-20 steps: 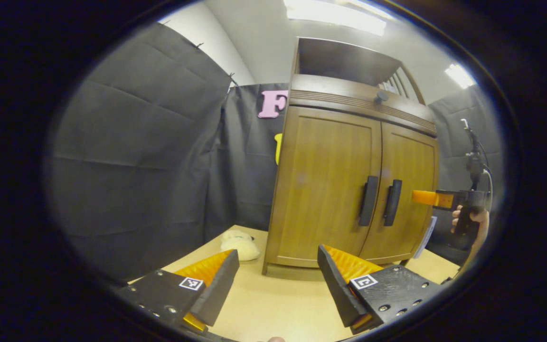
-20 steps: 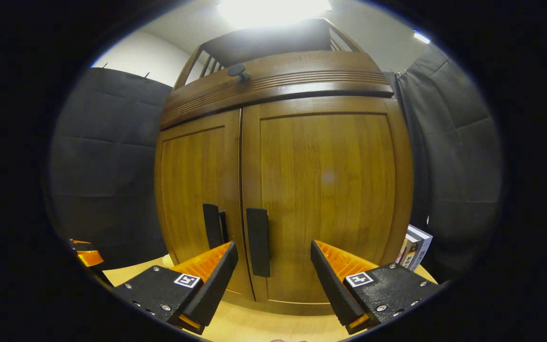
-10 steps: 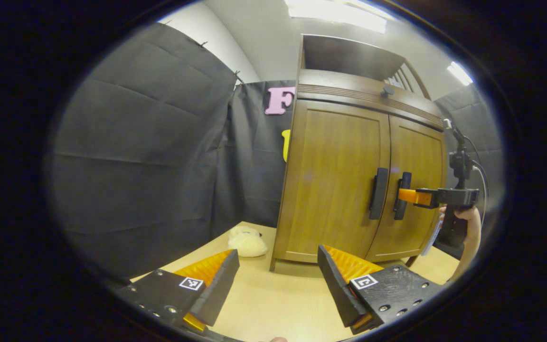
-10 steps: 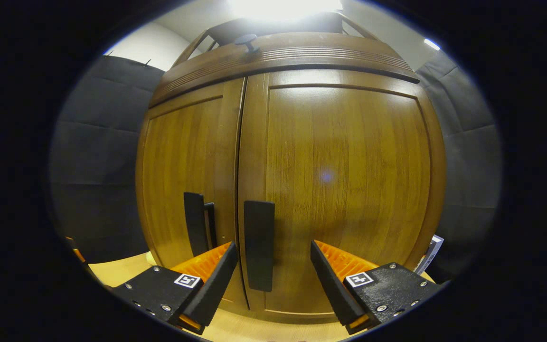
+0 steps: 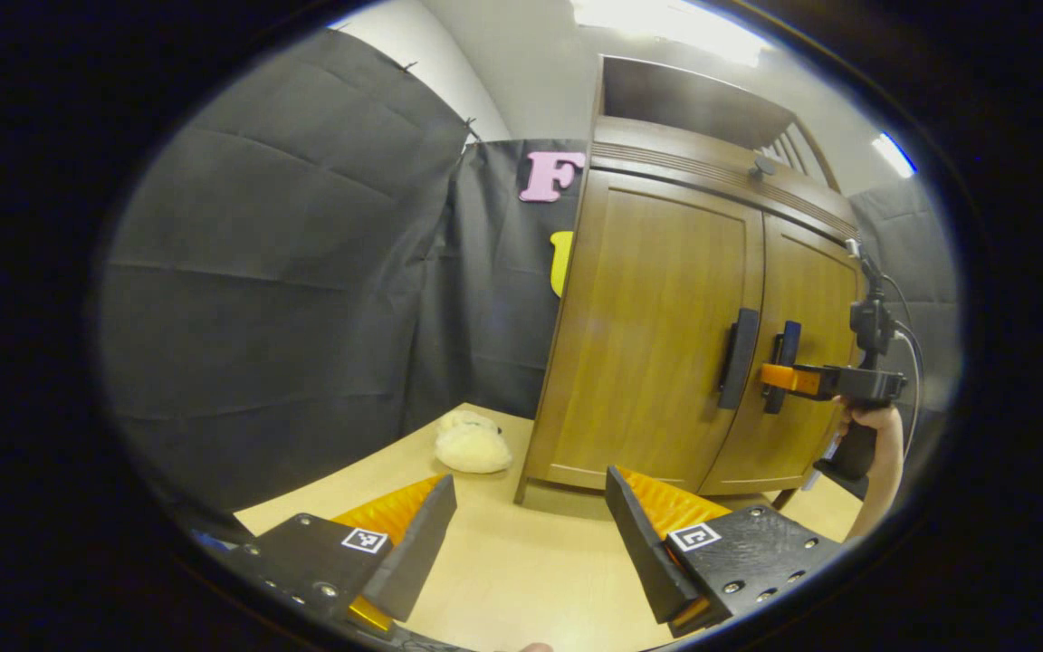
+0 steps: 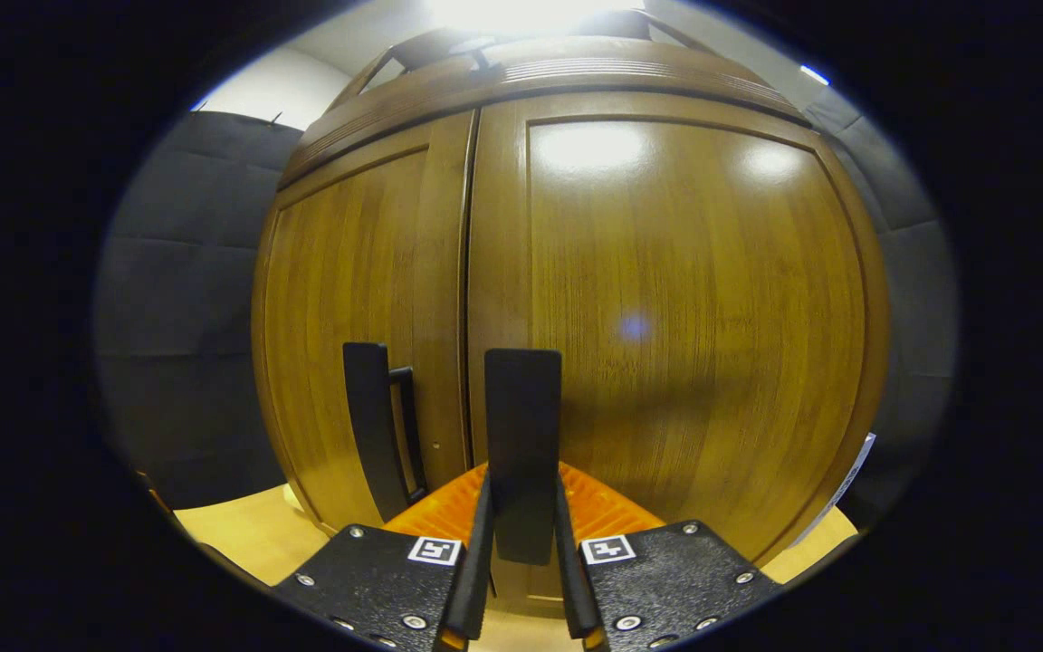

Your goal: Open the right door of the double-door shoe cabinet with the right hand, and open the left door with the left hand.

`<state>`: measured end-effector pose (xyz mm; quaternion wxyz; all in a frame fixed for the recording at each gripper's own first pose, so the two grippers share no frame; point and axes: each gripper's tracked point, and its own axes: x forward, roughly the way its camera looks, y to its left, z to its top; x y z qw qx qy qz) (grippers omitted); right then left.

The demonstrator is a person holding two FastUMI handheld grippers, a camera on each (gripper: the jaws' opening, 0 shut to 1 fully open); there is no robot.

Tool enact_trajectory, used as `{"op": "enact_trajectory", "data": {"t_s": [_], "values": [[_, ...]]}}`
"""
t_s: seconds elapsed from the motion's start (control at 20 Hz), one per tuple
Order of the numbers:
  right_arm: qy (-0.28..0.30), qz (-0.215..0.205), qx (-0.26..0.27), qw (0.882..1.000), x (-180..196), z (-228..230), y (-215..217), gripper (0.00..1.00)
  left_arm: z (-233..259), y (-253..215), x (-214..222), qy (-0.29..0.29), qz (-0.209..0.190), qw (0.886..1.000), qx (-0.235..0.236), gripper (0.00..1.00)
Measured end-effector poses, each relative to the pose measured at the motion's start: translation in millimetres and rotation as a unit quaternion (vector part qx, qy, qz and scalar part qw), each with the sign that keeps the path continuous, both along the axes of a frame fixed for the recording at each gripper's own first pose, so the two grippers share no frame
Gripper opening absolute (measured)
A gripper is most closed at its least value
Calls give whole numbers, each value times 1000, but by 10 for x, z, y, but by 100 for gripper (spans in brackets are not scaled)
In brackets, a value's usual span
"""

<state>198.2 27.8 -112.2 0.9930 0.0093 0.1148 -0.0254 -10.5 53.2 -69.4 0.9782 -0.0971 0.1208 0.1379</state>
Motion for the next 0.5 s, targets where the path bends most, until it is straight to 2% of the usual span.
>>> {"op": "enact_trajectory", "data": {"t_s": [0.1,0.15,0.35,0.5], "values": [[-15,5,16,1000,1,27,24,28,-27,-11,1,8,-8,1000,-1,96],[-17,12,11,1000,6,21,16,26,-17,-4,-16,10,-8,1000,5,100],[-14,27,11,999,-20,25,32,19,25,-31,-27,7,-4,1000,0,100],[-15,43,9,999,-142,122,37,20,25,-24,-42,5,-12,1000,-4,100]]}}
